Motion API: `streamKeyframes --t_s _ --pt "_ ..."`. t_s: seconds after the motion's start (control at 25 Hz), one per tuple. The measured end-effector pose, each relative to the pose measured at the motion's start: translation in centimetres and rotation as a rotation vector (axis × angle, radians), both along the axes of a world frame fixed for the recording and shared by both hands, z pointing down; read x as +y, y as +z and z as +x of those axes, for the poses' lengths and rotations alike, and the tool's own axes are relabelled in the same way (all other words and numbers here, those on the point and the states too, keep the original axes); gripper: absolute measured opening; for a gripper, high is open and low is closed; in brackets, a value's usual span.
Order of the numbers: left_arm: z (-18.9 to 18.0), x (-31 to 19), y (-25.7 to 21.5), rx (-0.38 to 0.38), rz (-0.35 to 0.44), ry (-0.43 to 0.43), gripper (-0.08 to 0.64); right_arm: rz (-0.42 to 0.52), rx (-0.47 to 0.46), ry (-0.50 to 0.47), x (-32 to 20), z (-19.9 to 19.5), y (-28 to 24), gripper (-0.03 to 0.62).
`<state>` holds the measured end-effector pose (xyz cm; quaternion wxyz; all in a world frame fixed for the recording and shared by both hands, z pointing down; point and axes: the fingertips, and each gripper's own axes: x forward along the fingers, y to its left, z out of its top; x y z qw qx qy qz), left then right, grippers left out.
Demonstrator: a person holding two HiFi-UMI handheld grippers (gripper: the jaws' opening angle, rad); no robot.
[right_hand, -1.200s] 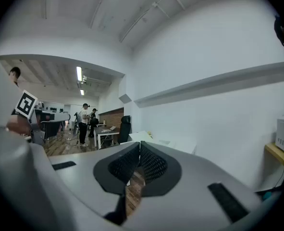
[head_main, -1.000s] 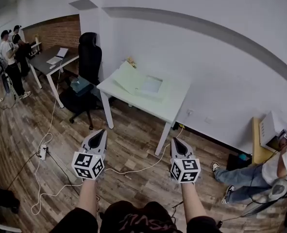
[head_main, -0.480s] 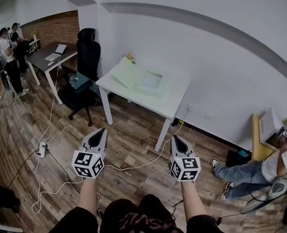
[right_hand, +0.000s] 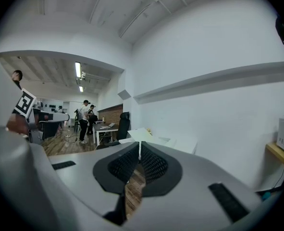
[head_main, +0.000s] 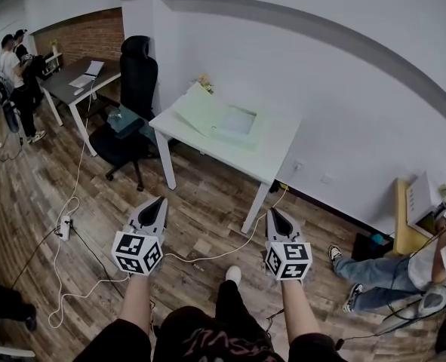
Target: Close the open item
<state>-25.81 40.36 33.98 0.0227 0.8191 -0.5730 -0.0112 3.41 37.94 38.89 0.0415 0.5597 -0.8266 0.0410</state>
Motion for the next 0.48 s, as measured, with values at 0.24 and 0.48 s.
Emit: streamKeyframes --t_s 0.24,0.48 --pt "0.0 -4.6 0.9 -0.007 -0.023 -0.017 0.012 -0.031 -0.004 -0.021 -5.2 -0.2 1.4 0.026" --pt "0.5 -11.2 1.5 -0.012 -0.043 -0.032 0.012 -0.061 -0.004 -0.04 -12.0 0.2 2.6 0.028"
